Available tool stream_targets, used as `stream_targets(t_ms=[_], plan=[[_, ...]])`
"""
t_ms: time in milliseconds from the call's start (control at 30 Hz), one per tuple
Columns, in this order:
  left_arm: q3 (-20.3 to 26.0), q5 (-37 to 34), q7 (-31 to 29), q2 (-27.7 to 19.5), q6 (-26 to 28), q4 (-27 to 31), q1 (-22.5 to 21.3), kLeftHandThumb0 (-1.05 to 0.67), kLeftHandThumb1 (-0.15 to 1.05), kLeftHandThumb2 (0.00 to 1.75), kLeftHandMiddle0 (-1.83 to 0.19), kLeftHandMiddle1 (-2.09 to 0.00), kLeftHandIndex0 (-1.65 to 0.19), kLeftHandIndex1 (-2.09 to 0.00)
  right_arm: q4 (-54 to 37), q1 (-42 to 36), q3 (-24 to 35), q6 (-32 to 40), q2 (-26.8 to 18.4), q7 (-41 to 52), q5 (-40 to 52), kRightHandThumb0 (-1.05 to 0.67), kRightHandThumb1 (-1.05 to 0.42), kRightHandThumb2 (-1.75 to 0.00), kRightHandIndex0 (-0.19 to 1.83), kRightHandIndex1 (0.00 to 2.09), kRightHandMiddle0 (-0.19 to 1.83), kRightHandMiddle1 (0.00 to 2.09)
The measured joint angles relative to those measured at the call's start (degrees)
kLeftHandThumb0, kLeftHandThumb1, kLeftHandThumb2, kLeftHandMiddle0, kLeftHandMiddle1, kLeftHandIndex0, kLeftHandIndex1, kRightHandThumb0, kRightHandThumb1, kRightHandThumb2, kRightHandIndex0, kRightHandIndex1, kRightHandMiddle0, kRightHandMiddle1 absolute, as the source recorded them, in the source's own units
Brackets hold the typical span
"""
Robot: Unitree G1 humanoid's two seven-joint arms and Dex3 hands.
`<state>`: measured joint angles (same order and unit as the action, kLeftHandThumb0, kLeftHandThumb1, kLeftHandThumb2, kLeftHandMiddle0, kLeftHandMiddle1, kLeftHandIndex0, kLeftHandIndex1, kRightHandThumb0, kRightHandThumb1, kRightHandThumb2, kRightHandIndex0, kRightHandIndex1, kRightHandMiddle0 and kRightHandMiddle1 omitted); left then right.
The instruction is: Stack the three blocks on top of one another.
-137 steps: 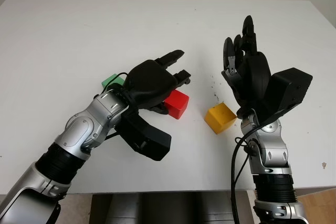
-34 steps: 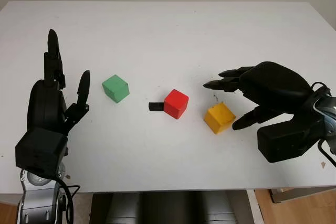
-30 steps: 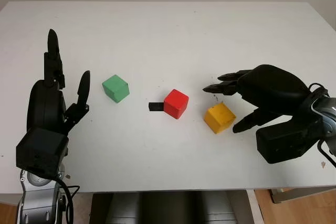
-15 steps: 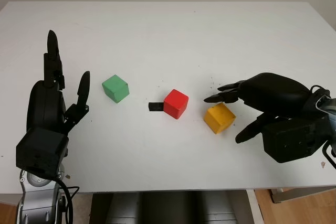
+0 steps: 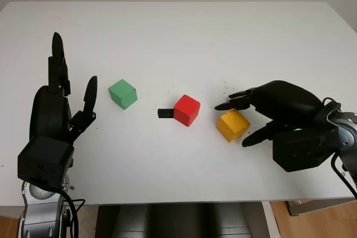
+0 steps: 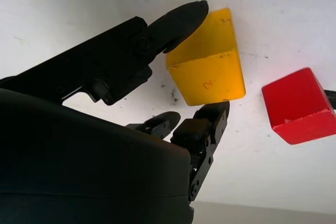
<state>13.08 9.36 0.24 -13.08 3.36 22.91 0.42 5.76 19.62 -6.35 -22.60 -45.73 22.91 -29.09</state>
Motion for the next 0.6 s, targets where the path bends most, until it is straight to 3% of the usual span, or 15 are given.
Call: stream_targets(t_ms=[133, 200, 300, 600], plan=[[-0.08, 0.04, 0.02, 0.0, -0.05, 0.0, 0.0, -0.66, 1.05, 0.58, 0.16, -0.05, 0.16, -0.05, 2.46, 0.2, -0.17, -2.31, 0.15, -2.59, -0.72, -0.41, -0.81, -0.06, 0.64, 0.13, 0.84, 0.3], [-0.08, 0.04, 0.01, -0.01, -0.06, 0.0, 0.0, -0.67, 1.05, 0.58, 0.16, -0.05, 0.16, -0.05, 3.65, 0.3, -0.16, -3.25, 0.38, -3.74, -0.7, -0.39, -0.82, -0.06, 0.66, 0.11, 0.71, 0.61], [-0.08, -0.03, -0.02, -0.06, -0.1, -0.01, 0.0, -0.66, 1.05, 0.58, 0.16, -0.05, 0.16, -0.05, 5.8, 0.42, -0.01, -5.47, 1.11, -5.62, 0.52, -0.35, -0.83, -0.05, 0.69, 0.11, 0.6, 0.9], [-0.11, -0.03, 0.01, -0.04, 0.02, -0.01, 0.0, -0.66, 1.05, 0.57, 0.16, -0.05, 0.15, -0.05, 10.48, 1.2, 0.08, -9.51, 1.94, -8.84, 2.45, -0.35, -0.87, -0.06, 0.7, 0.13, 0.49, 1.13]])
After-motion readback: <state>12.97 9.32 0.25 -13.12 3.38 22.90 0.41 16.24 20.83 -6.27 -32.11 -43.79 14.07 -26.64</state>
